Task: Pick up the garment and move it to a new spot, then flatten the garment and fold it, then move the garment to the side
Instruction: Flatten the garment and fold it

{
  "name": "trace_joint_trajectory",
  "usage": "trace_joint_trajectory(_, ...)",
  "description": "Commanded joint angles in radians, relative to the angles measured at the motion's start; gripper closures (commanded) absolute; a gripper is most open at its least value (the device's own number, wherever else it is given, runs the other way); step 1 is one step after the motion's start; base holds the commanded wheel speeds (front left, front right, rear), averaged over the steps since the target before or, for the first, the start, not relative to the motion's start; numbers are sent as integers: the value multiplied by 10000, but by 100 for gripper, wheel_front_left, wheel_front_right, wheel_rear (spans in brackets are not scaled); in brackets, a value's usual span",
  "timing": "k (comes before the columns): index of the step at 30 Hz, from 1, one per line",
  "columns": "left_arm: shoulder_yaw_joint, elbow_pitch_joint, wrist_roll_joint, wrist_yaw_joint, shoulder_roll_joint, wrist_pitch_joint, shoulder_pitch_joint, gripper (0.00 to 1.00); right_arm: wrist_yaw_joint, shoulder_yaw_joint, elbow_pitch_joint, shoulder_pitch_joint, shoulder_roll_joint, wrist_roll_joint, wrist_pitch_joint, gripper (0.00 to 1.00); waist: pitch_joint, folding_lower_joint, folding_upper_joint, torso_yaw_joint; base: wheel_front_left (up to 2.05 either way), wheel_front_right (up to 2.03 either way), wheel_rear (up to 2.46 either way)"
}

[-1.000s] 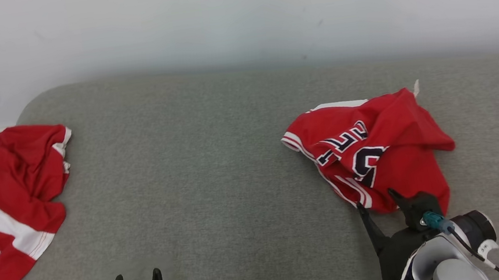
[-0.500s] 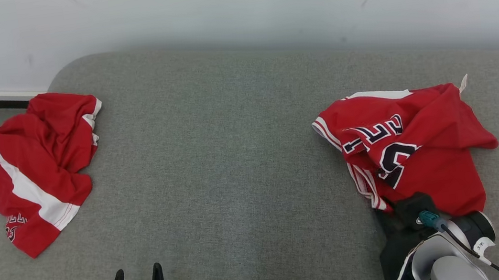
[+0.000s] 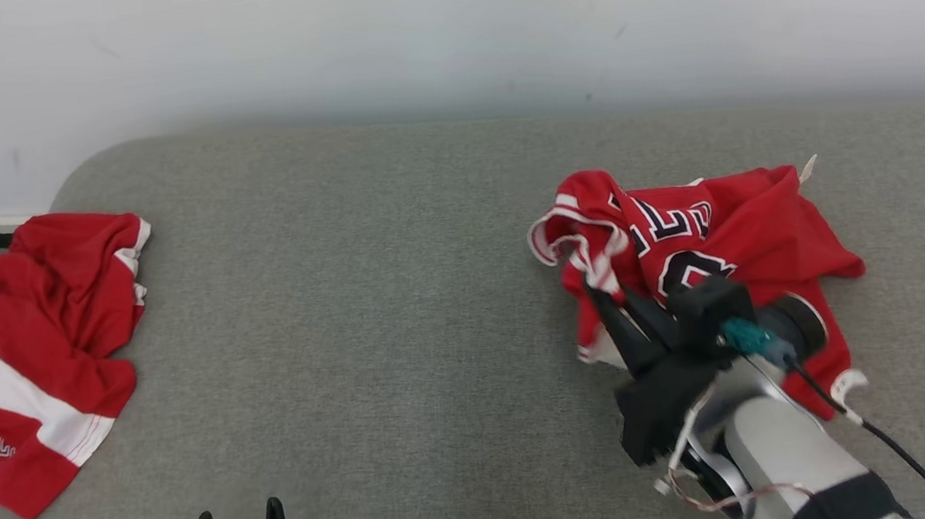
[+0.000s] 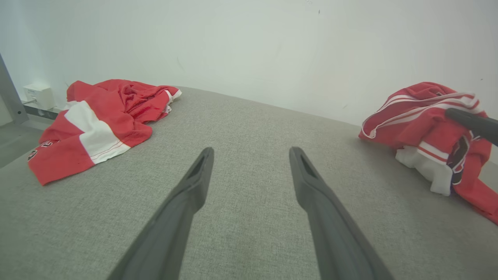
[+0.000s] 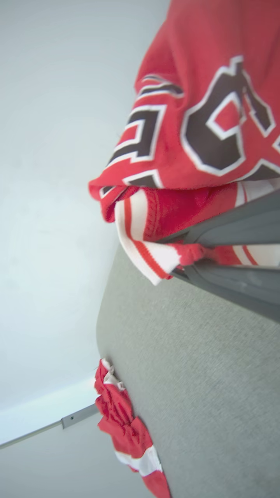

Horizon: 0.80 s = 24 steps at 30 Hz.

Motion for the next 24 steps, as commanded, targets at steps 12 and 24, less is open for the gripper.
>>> trace_joint_trajectory(12, 12, -131, 44, 20, -8, -34, -70, 0, -25, 1991, -2382, -2795, -8, 3028, 578, 100, -41, -1, -1, -680, 0, 0, 0)
trace_joint_trajectory(24, -4, -54, -15, 20, -18, -34, -52, 0, -25, 1350, -2605, -5451, -15, 4715, -542, 100, -78, -1, -1, -708, 0, 0, 0)
